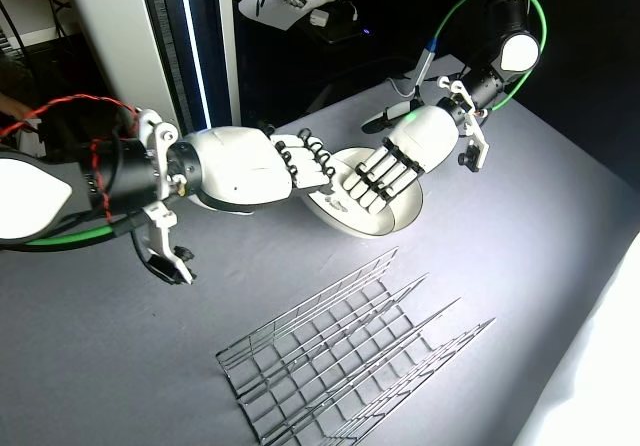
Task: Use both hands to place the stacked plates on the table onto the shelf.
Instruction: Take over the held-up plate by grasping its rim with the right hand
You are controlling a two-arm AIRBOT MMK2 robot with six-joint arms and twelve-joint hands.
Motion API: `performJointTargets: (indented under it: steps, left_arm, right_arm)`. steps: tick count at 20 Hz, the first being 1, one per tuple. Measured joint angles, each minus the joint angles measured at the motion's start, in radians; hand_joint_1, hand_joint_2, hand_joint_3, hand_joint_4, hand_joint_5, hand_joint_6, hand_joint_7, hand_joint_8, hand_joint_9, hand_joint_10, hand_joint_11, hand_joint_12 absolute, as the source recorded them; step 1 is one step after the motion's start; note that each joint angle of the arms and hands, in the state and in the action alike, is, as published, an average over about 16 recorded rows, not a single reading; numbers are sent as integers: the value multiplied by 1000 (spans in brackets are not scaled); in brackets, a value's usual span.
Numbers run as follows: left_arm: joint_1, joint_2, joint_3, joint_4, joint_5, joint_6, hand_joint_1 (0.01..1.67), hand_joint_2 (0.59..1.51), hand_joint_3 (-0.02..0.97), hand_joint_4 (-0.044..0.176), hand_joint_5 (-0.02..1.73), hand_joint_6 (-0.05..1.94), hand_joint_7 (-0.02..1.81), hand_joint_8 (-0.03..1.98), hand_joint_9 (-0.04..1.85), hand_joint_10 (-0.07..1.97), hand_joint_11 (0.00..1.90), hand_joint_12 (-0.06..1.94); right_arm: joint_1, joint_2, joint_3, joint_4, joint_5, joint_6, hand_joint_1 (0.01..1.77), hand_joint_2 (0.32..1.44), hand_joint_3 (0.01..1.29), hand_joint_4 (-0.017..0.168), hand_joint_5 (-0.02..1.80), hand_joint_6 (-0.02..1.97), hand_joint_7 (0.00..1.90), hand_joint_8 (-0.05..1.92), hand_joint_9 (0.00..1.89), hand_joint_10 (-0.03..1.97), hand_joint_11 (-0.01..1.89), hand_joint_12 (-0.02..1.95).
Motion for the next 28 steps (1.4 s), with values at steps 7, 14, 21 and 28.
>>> performJointTargets:
  steps: [7, 14, 21, 28]
  left_arm:
    - [-3, -2, 3, 3, -2, 0, 18, 1040, 21, -10, 55, -39, 23, -17, 71, -12, 16, 251]
    - [-4, -4, 6, 6, -3, 0, 18, 1041, 21, -10, 48, -39, 15, -17, 66, -13, 16, 232]
    - [-4, -4, 7, 8, -3, 1, 19, 1041, 21, -10, 40, -39, 6, -16, 66, -16, 16, 218]
    - [-4, -4, 7, 9, -3, 2, 19, 1041, 21, -10, 38, -39, 3, -17, 68, -17, 16, 222]
  right_arm:
    - [26, -84, 41, -5, -57, 3, 1389, 1131, 23, 0, 21, 16, 21, 10, 22, 7, 19, 493]
    - [51, -142, 56, -7, -108, 6, 1386, 1135, 23, -1, 23, 15, 21, 11, 25, 7, 19, 637]
    - [54, -174, 64, -6, -140, 7, 1385, 1137, 24, -1, 34, 15, 27, 10, 31, 11, 19, 757]
    - [54, -199, 84, -3, -152, 9, 1392, 1136, 23, -1, 49, 15, 39, 11, 42, 26, 19, 847]
